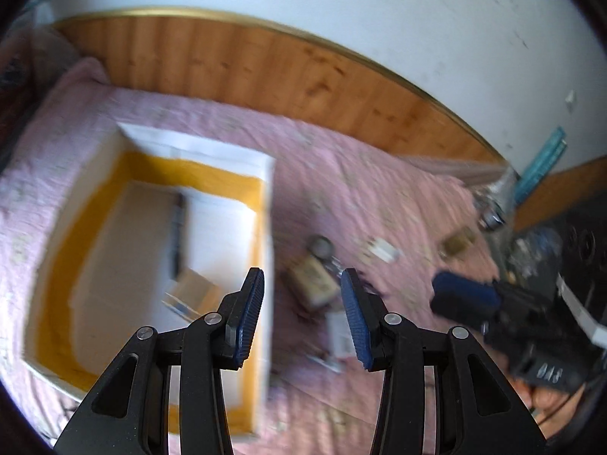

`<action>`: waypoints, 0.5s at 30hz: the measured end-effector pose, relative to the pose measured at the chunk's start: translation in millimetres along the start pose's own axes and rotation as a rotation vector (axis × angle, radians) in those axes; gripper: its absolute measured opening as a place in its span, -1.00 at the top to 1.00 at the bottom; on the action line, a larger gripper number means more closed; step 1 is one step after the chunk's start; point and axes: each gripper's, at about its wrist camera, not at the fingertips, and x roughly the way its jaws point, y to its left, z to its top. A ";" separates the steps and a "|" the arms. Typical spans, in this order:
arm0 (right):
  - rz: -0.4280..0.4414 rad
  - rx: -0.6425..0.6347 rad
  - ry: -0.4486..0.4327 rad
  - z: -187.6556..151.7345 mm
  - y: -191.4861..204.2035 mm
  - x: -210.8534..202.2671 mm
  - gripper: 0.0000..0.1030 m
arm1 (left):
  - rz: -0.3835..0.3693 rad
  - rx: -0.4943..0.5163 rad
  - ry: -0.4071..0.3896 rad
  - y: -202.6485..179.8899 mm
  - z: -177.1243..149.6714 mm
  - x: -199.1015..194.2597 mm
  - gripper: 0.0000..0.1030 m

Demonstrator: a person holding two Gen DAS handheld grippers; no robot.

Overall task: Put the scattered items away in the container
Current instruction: 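Move both open tools back over the remaining items on the bedspread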

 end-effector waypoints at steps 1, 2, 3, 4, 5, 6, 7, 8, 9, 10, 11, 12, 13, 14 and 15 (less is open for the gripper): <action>-0.003 0.037 -0.012 -1.6 -9.0 -9.0 0.38 | -0.014 0.018 0.032 -12.3 -6.7 7.7 0.13; -0.019 0.066 -0.011 -6.4 -18.2 -14.6 0.38 | -0.019 0.026 0.063 -20.6 -13.6 16.6 0.13; -0.047 0.068 0.003 -11.6 -23.4 -14.4 0.37 | -0.025 0.018 0.103 -25.9 -21.3 26.2 0.13; -0.098 0.059 0.028 -20.7 -27.7 -10.3 0.37 | -0.036 0.005 0.136 -30.6 -28.8 33.9 0.13; -0.128 0.060 0.053 -30.0 -31.4 -4.3 0.36 | -0.051 -0.012 0.170 -33.8 -35.8 42.8 0.13; -0.135 0.071 0.082 -37.9 -35.2 1.8 0.36 | -0.059 -0.019 0.199 -37.9 -44.0 51.9 0.13; -0.127 0.076 0.112 -45.6 -37.3 10.0 0.36 | -0.046 -0.010 0.221 -42.0 -51.6 60.8 0.13; -0.122 0.065 0.134 -53.3 -38.8 17.9 0.36 | -0.014 0.002 0.242 -43.4 -57.6 71.1 0.13; -0.145 0.070 0.157 -59.9 -43.7 24.6 0.35 | 0.019 0.007 0.273 -43.4 -63.8 84.4 0.13; -0.176 0.093 0.186 -67.4 -50.1 31.1 0.35 | 0.032 -0.004 0.319 -42.9 -68.8 98.1 0.14; -0.189 0.117 0.227 -74.1 -57.8 41.1 0.35 | 0.027 -0.029 0.361 -42.8 -75.0 108.9 0.18; -0.201 0.124 0.244 -75.9 -61.8 46.9 0.35 | 0.027 -0.054 0.390 -41.8 -79.9 118.3 0.16; -0.213 0.107 0.233 -72.6 -63.4 47.3 0.35 | 0.026 -0.051 0.397 -41.4 -81.7 122.0 0.13; -0.215 0.081 0.219 -69.0 -63.0 46.6 0.34 | 0.033 -0.030 0.396 -43.1 -83.4 123.6 0.13; -0.221 0.058 0.214 -65.4 -63.9 46.2 0.29 | 0.040 -0.015 0.388 -43.5 -82.2 124.8 0.13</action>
